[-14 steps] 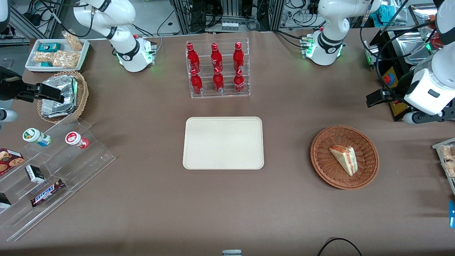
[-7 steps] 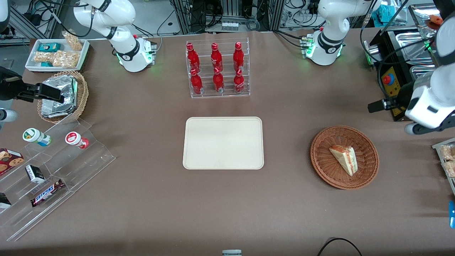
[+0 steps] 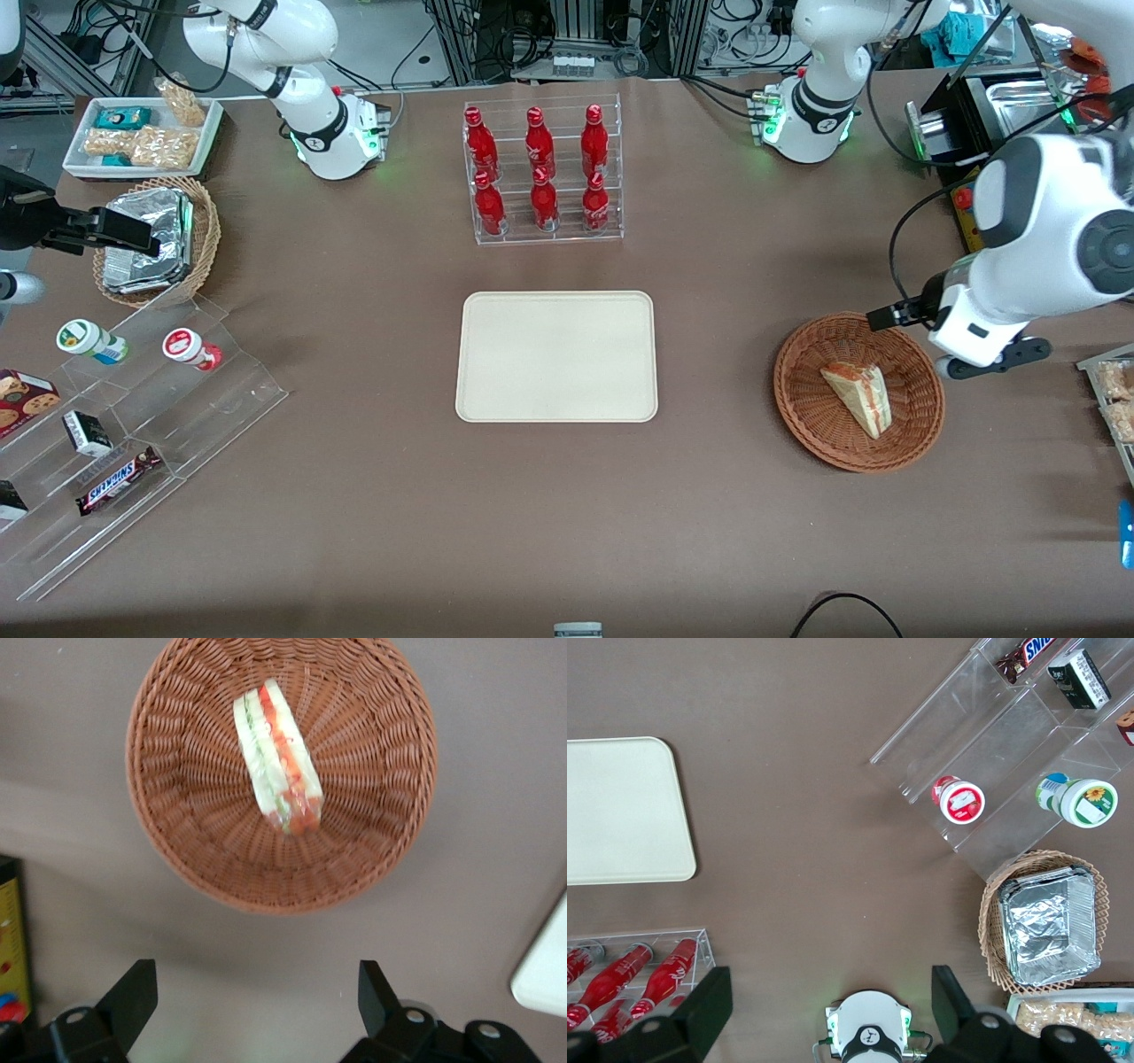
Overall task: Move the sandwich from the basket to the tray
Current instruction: 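Lower the open left gripper around the wrapped sandwich and close it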
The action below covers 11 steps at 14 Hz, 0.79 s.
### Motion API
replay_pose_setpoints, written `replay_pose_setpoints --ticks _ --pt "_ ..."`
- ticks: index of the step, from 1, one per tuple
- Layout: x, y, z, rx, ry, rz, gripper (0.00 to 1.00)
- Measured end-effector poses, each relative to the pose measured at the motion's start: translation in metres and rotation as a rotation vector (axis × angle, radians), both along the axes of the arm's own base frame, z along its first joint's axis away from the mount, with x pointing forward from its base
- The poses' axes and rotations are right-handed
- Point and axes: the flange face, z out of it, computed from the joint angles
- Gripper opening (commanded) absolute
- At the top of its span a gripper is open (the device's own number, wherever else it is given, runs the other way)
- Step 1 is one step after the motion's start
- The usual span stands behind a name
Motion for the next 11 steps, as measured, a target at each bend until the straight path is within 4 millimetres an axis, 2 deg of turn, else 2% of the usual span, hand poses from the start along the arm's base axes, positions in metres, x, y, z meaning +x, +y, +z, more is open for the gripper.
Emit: replay_pose_setpoints --ticks 3,5,11 --pt "-0.009 0.013 -0.049 -0.005 -0.075 0.030 1.00" --pt "-0.013 0.015 -0.077 -0.004 -0.106 0.099 1.00" --pt "-0.004 0.019 -0.139 -0.016 -0.154 0.242 1.00"
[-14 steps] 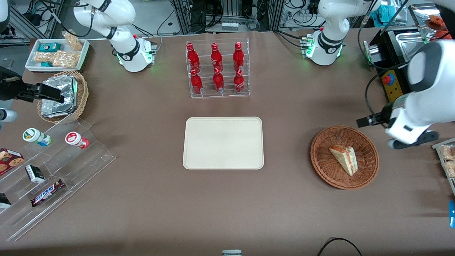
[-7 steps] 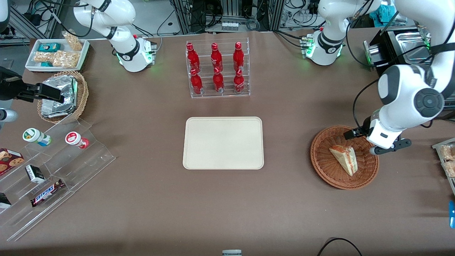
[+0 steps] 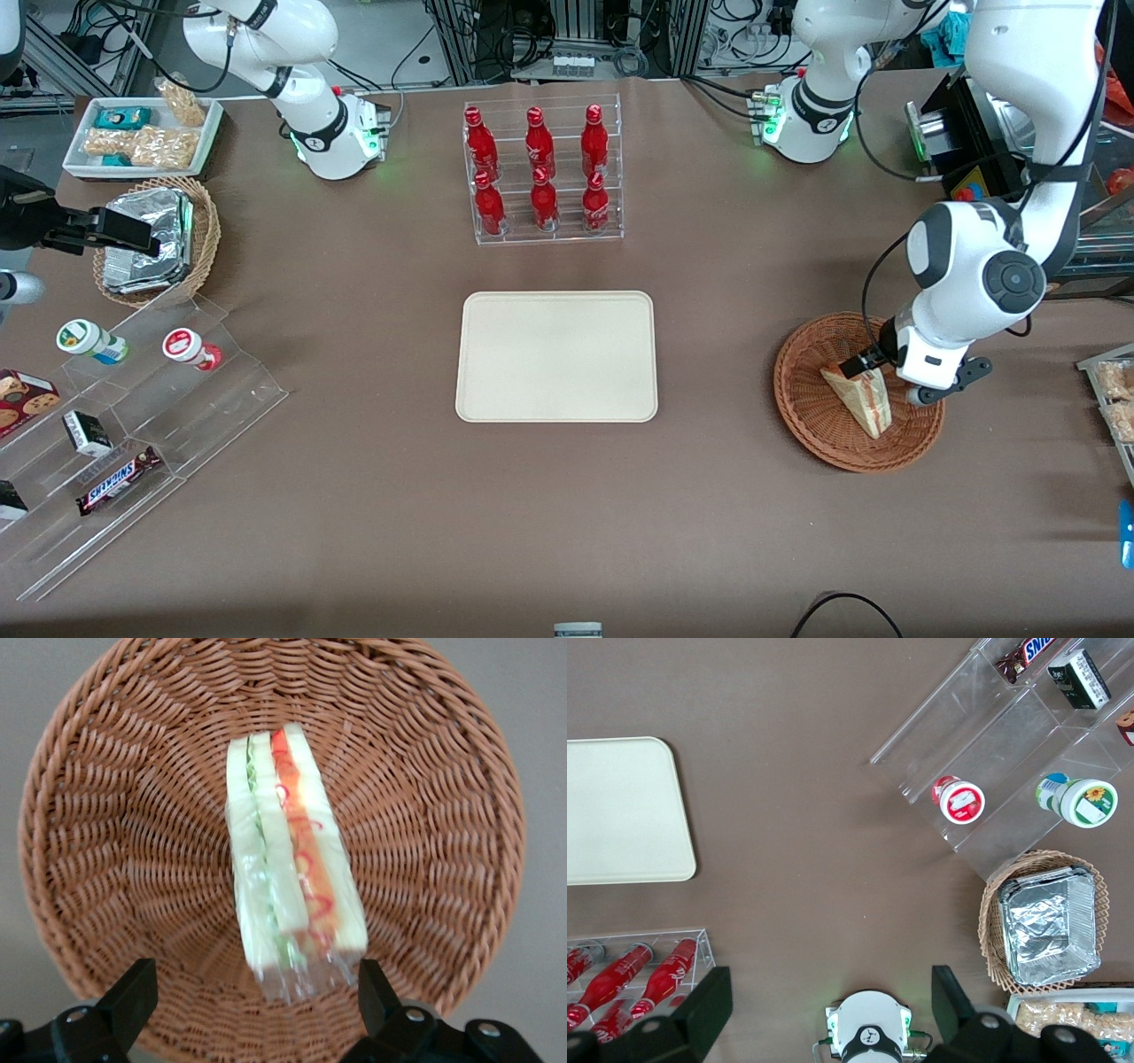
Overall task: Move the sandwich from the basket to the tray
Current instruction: 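Lower the open left gripper around the wrapped sandwich and close it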
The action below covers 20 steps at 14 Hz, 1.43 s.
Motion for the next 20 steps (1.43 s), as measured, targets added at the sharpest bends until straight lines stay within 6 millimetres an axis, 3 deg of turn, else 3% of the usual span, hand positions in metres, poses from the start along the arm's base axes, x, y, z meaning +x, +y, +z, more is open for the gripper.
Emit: replay_pose_setpoints --ticks 9,19,20 --pt "0.002 0.007 -0.025 -0.005 -0.033 0.121 1.00" --pt "0.008 0.009 -0.028 -0.011 -0.072 0.226 1.00" --pt "0.008 0.009 -0.031 -0.012 -0.072 0.228 0.92"
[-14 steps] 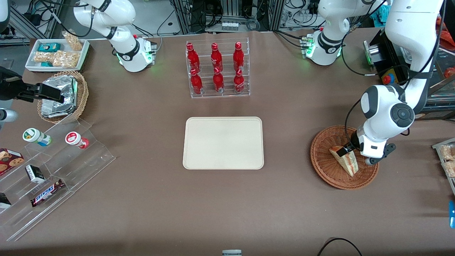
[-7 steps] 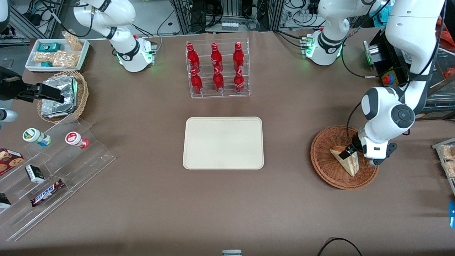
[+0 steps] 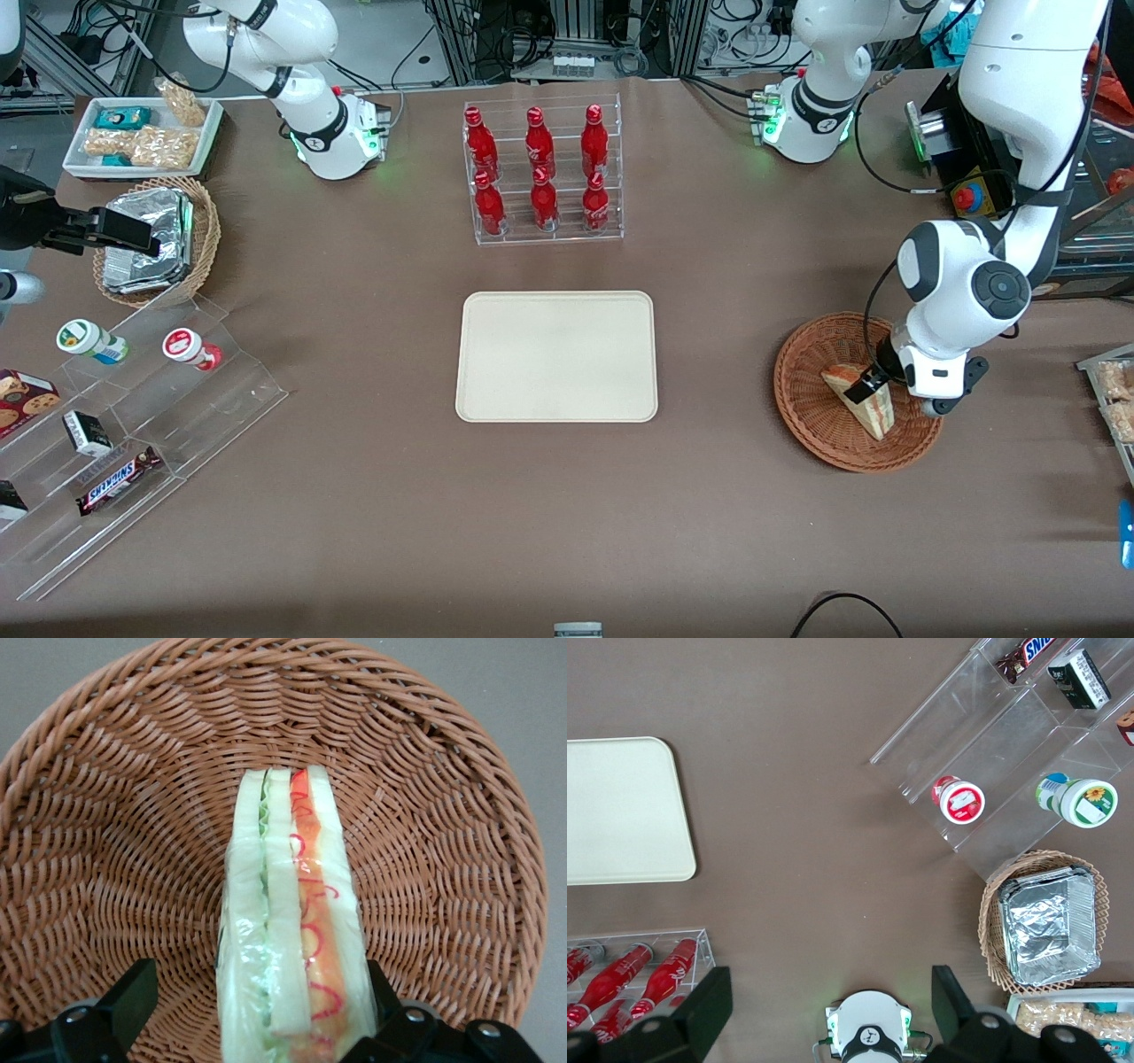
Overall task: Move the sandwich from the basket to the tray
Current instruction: 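Lower the open left gripper around the wrapped sandwich and close it, then lift the sandwich and carry it over the cream tray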
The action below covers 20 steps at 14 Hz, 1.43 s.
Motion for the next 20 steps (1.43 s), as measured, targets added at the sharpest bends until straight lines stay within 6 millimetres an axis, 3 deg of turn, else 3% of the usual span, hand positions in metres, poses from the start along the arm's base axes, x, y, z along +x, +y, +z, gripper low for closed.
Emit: replay_pose_setpoints --ticks 2,4,7,10,12,15,17,20 --pt "0.002 0.000 0.000 -0.001 -0.005 0.005 0.48" --pt "0.004 0.000 0.002 -0.002 -0.010 0.021 0.24" --pt "0.006 0.000 0.004 -0.002 -0.015 0.027 0.12" --pt "0.009 -0.006 0.015 -0.003 -0.030 0.016 0.10" --pt "0.009 -0.021 0.030 0.002 -0.013 -0.015 0.10" --pt "0.002 -0.084 0.066 0.016 0.027 -0.126 0.10" --pt "-0.013 -0.145 0.080 0.022 0.028 -0.233 0.10" --pt "-0.053 -0.254 0.075 0.023 0.035 -0.423 0.13"
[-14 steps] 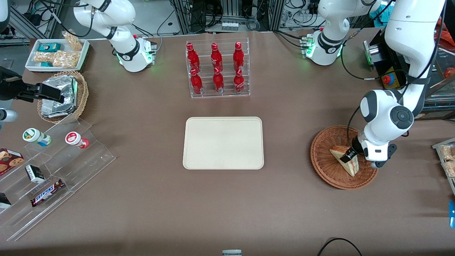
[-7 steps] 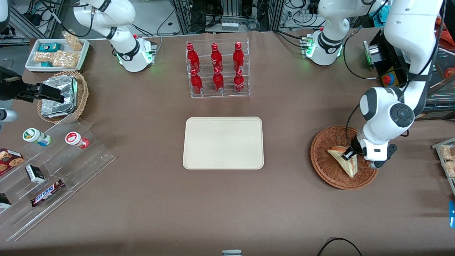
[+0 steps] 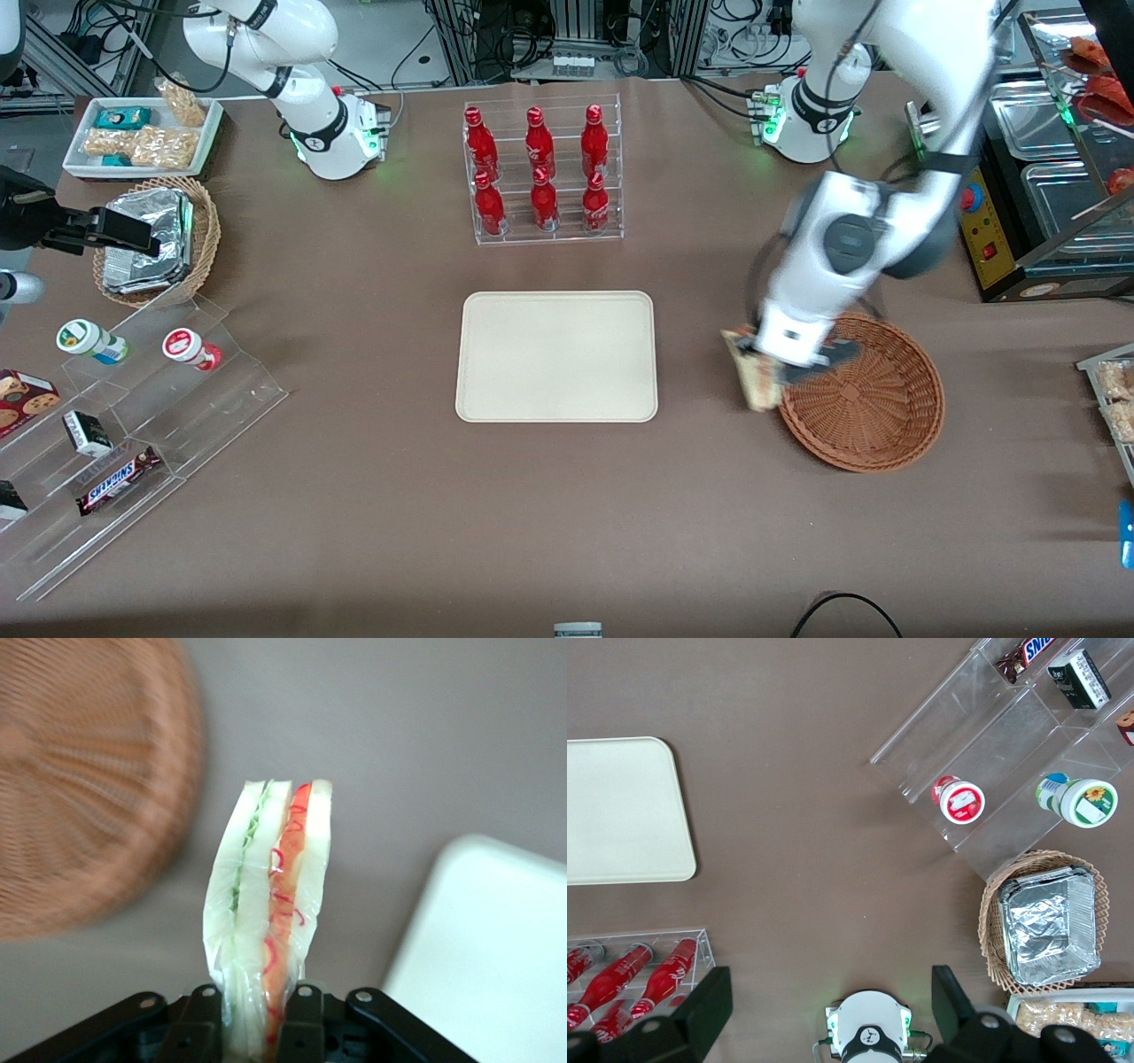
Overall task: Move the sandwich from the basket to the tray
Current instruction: 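Lift the sandwich and carry it over the cream tray, then lower the sandwich onto the tray and open the left gripper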
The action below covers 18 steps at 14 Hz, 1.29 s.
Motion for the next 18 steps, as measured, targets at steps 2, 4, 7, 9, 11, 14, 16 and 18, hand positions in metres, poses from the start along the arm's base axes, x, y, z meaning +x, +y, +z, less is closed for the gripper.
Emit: replay_pose_setpoints --ticks 2,4,7,9,11,14,16,18 --pt "-0.031 -0.067 -0.010 -0.002 0.014 -0.111 0.14" --pt "-0.051 -0.125 -0.022 -0.011 0.020 -0.170 0.16" --pt "-0.065 -0.197 -0.043 -0.034 0.026 -0.203 0.18" --pt "-0.075 -0.234 -0.060 -0.045 0.034 -0.205 0.20" --pt "-0.080 -0.260 -0.072 -0.055 0.036 -0.207 0.35" --pt "-0.080 -0.273 -0.084 -0.059 0.039 -0.215 1.00" --pt "-0.078 -0.274 -0.085 -0.061 0.037 -0.212 1.00" --pt "-0.073 -0.274 -0.080 -0.066 0.027 -0.208 1.00"
